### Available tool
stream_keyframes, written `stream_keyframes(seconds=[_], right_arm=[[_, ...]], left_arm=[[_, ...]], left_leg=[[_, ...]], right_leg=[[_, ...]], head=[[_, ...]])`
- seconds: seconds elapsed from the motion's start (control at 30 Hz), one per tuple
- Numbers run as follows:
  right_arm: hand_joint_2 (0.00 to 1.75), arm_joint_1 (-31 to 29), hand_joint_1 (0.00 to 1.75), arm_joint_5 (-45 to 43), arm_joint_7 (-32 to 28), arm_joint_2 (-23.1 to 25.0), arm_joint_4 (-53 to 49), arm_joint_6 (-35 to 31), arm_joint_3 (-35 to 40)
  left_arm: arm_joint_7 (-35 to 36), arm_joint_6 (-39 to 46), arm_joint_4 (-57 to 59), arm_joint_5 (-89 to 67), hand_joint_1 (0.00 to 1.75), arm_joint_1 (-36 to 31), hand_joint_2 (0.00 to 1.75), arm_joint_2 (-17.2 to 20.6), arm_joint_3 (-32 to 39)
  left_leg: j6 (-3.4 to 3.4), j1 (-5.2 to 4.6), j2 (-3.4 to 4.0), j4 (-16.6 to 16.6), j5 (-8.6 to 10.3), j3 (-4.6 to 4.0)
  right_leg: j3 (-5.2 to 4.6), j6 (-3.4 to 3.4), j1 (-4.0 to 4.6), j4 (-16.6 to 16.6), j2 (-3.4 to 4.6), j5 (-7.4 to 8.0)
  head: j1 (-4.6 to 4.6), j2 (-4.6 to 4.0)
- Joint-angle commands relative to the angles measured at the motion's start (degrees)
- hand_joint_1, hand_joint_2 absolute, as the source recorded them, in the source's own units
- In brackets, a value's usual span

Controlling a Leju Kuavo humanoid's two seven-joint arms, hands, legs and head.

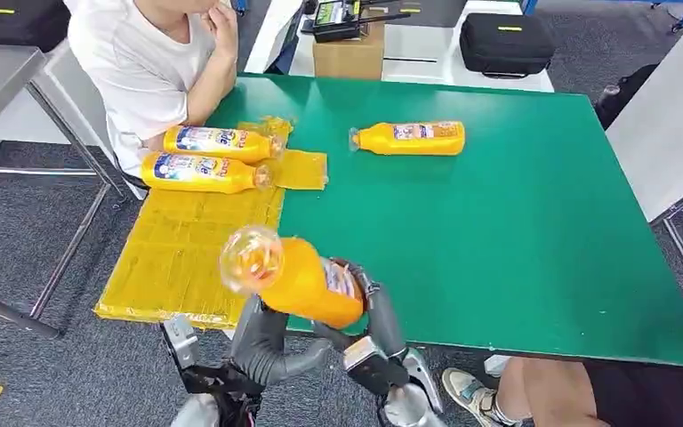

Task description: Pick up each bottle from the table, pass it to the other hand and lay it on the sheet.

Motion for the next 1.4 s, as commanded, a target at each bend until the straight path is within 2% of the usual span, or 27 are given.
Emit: stream_keyframes(seconds=[0.03, 0.13, 0.27, 0.33, 0.47, 0.5, 0.53, 0.6, 0.63, 0.67, 0.7, 0.8, 0.83, 0.87, 0.93, 0.97, 1.07, 1.13, 1.2, 1.23, 1.27, 1.3, 1.33, 1.4], right_arm=[[1.75, -3.5, 1.75, 0.5, -0.3, -1.8, 6.9, -0.4, 5.7], [1.75, -3.7, 1.75, -0.7, -2.0, -1.6, 6.5, -2.5, 7.5], [1.75, -5.2, 1.75, -2.5, -1.9, -1.5, 7.5, -4.2, 10.3], [1.75, -5.2, 1.75, -2.1, -1.6, -1.8, 8.7, -5.3, 10.5], [1.75, -4.9, 1.75, -2.6, -2.0, -1.9, 10.3, -5.0, 11.5], [1.75, -5.3, 1.75, -2.8, -2.0, -1.9, 10.7, -5.3, 11.8], [1.75, -5.6, 1.75, -3.2, -2.0, -1.8, 10.9, -5.2, 11.8], [1.75, -6.2, 1.75, -3.0, -1.5, -1.6, 11.4, -5.8, 11.5], [1.75, -6.3, 1.55, -2.9, -1.1, -1.4, 11.8, -6.3, 11.1], [1.75, -6.5, 0.31, -2.8, -1.0, -1.2, 12.4, -6.7, 10.9], [1.75, -6.5, 0.0, -3.0, -0.8, -0.9, 12.8, -6.9, 10.5], [1.75, -5.9, 0.0, -3.4, -1.1, -0.2, 12.8, -7.3, 10.1], [1.75, -5.8, 0.0, -3.2, -1.2, -0.2, 12.7, -7.5, 10.2], [1.75, -5.6, 0.0, -3.0, -1.2, -0.1, 12.6, -7.8, 10.2], [1.75, -5.3, 0.0, -3.0, -1.1, 0.1, 12.6, -8.4, 10.2], [0.0, -5.1, 0.0, -2.9, -1.0, 0.3, 12.5, -8.6, 10.2], [0.0, -4.8, 0.0, -3.4, -1.3, 0.5, 12.2, -9.2, 10.0], [0.0, -4.5, 0.0, -2.3, -1.0, 0.4, 11.8, -12.6, 10.0], [0.0, -2.8, 0.0, -2.9, -2.0, -0.1, 8.3, -14.9, 9.8], [0.0, -1.7, 0.0, -2.8, -2.0, -0.6, 5.5, -18.0, 9.8], [0.0, -1.2, 0.0, -3.0, -2.0, -1.1, 4.3, -18.2, 10.0], [0.0, -0.7, 0.0, -2.9, -2.0, -1.8, 2.8, -19.5, 10.4], [0.0, -0.4, 0.0, -2.9, -2.0, -2.4, 2.2, -19.5, 10.4], [0.0, 0.3, 0.0, -2.5, -2.0, -3.0, 0.6, -19.4, 9.7]], left_arm=[[0.8, -0.1, 3.6, -0.3, 0.0, -2.5, 1.75, 0.2, -0.9], [2.5, 2.7, 4.7, 1.1, 0.0, -2.7, 1.75, -0.2, -0.9], [0.8, 7.1, 5.0, 0.6, 0.0, -3.9, 1.75, -0.8, -0.4], [0.9, 7.6, 4.1, 1.1, 0.0, -4.3, 1.75, -0.8, 0.0], [1.2, 7.4, 2.5, 1.6, 0.0, -4.1, 1.75, -0.2, 0.1], [1.7, 5.9, 2.4, 3.4, 0.47, -4.2, 1.75, 0.0, -0.1], [1.7, 5.1, 2.3, 4.0, 1.75, -4.2, 1.75, 0.2, -0.2], [3.1, 2.1, 2.6, 6.5, 1.75, -4.1, 1.75, 0.6, -0.6], [3.3, 1.7, 2.9, 7.1, 1.75, -4.0, 1.75, 0.6, -0.5], [3.3, 1.6, 3.1, 7.1, 1.75, -4.1, 1.75, 0.5, -0.3], [3.2, 1.6, 3.1, 7.2, 1.75, -4.2, 1.75, 0.4, -0.1], [3.7, 0.9, 2.7, 7.8, 1.75, -4.1, 1.75, 0.8, 0.2], [3.7, 0.8, 2.6, 7.8, 1.75, -4.0, 1.75, 0.9, 0.3], [3.7, 0.8, 2.5, 7.9, 1.75, -3.9, 1.75, 1.0, 0.5], [3.8, 1.2, 2.4, 7.4, 1.75, -4.0, 1.75, 1.4, 0.9], [3.8, 1.2, 2.5, 7.4, 1.75, -4.0, 1.75, 1.6, 1.2], [4.0, 4.3, 3.3, 4.0, 1.75, -5.1, 1.75, 2.0, 2.4], [8.3, 9.4, 7.0, -0.6, 1.75, -7.9, 1.75, 2.8, 4.9], [8.5, 12.3, 9.4, -4.4, 1.75, -10.0, 1.75, 4.3, 8.3], [8.0, 15.2, 10.0, -9.3, 1.75, -11.0, 1.75, 5.3, 9.5], [8.3, 14.5, 10.5, -10.5, 1.75, -11.7, 1.75, 5.7, 11.4], [8.5, 18.0, 11.2, -17.6, 1.75, -13.0, 1.75, 6.8, 11.7], [9.2, 17.9, 12.1, -20.4, 1.75, -14.2, 1.75, 7.2, 13.1], [10.0, 23.2, 13.7, -36.9, 1.75, -16.4, 1.75, 9.5, 13.7]], left_leg=[[-0.04, 0.02, 0.03, -0.1, -0.03, 0.22], [-0.03, 0.0, 0.01, -0.1, -0.04, 0.24], [-0.05, 0.01, 0.07, -0.1, -0.09, 0.38], [-0.03, 0.01, 0.01, -0.1, -0.01, 0.17], [-0.06, 0.03, 0.01, -0.1, -0.05, 0.34], [-0.05, 0.03, 0.0, -0.1, -0.03, 0.26], [-0.05, 0.04, -0.01, -0.1, -0.07, 0.34], [-0.06, 0.04, 0.0, -0.1, -0.06, 0.3], [-0.07, 0.03, 0.02, -0.1, -0.1, 0.43], [-0.05, 0.02, 0.02, -0.1, -0.04, 0.29], [-0.06, 0.01, -0.01, -0.1, -0.07, 0.36], [-0.06, 0.02, 0.02, -0.1, -0.06, 0.32], [-0.11, 0.05, 0.05, -0.1, -0.17, 0.65], [-0.05, 0.02, 0.04, -0.1, -0.07, 0.29], [-0.06, 0.03, 0.07, -0.1, -0.1, 0.37], [-0.08, 0.04, 0.1, -0.1, -0.13, 0.42], [-0.05, 0.02, 0.02, -0.1, -0.04, 0.25], [-0.07, 0.03, -0.01, -0.1, -0.06, 0.31], [-0.1, 0.03, -0.05, -0.2, -0.03, 0.45], [-0.06, 0.01, -0.04, -0.1, 0.03, 0.24], [-0.08, 0.02, -0.06, -0.1, 0.01, 0.3], [-0.06, 0.02, 0.01, -0.1, 0.02, 0.18], [-0.1, 0.07, 0.11, -0.1, -0.03, 0.31], [-0.09, 0.05, -0.03, -0.1, 0.03, 0.26]], right_leg=[[0.23, -0.07, 0.03, -0.1, -0.03, -0.03], [0.24, -0.06, 0.02, -0.1, -0.05, -0.05], [0.36, -0.09, 0.03, -0.1, -0.01, -0.09], [0.17, -0.05, 0.02, 0.0, -0.04, -0.02], [0.34, -0.09, 0.04, -0.1, -0.06, -0.06], [0.27, -0.08, 0.04, -0.1, -0.06, -0.04], [0.35, -0.1, 0.06, -0.1, -0.08, -0.08], [0.31, -0.09, 0.05, -0.1, -0.07, -0.07], [0.43, -0.12, 0.05, -0.1, -0.08, -0.11], [0.28, -0.08, 0.03, -0.1, -0.05, -0.05], [0.36, -0.1, 0.03, -0.1, -0.09, -0.1], [0.32, -0.09, 0.04, -0.1, -0.06, -0.07], [0.64, -0.18, 0.08, -0.1, -0.08, -0.19], [0.29, -0.08, 0.04, -0.1, -0.03, -0.07], [0.36, -0.11, 0.04, -0.1, -0.01, -0.09], [0.4, -0.13, 0.06, -0.1, 0.0, -0.12], [0.24, -0.09, 0.04, -0.1, -0.05, -0.06], [0.31, -0.11, 0.04, 0.0, -0.09, -0.09], [0.43, -0.15, 0.06, -0.1, -0.14, -0.08], [0.21, -0.09, 0.02, -0.1, -0.1, -0.01], [0.29, -0.12, 0.03, -0.1, -0.13, -0.04], [0.15, -0.08, 0.03, 0.0, -0.04, -0.01], [0.25, -0.13, 0.08, 0.0, 0.01, -0.03], [0.23, -0.12, 0.06, 0.0, -0.14, -0.03]], head=[[0.0, 0.0], [0.0, 0.0], [0.0, 0.0], [0.0, 0.0], [0.0, 0.0], [0.0, -0.02], [0.0, 0.0], [0.0, 0.0], [0.0, -0.02], [0.0, -0.02], [0.0, 0.0], [-0.02, 0.0], [0.0, 0.0], [0.02, 0.0], [0.0, 0.0], [0.02, 0.0], [0.0, 0.0], [0.0, 0.0], [0.0, 0.0], [0.0, -0.02], [0.04, 0.0], [0.02, 0.0], [0.0, 0.0], [0.02, 0.0]])
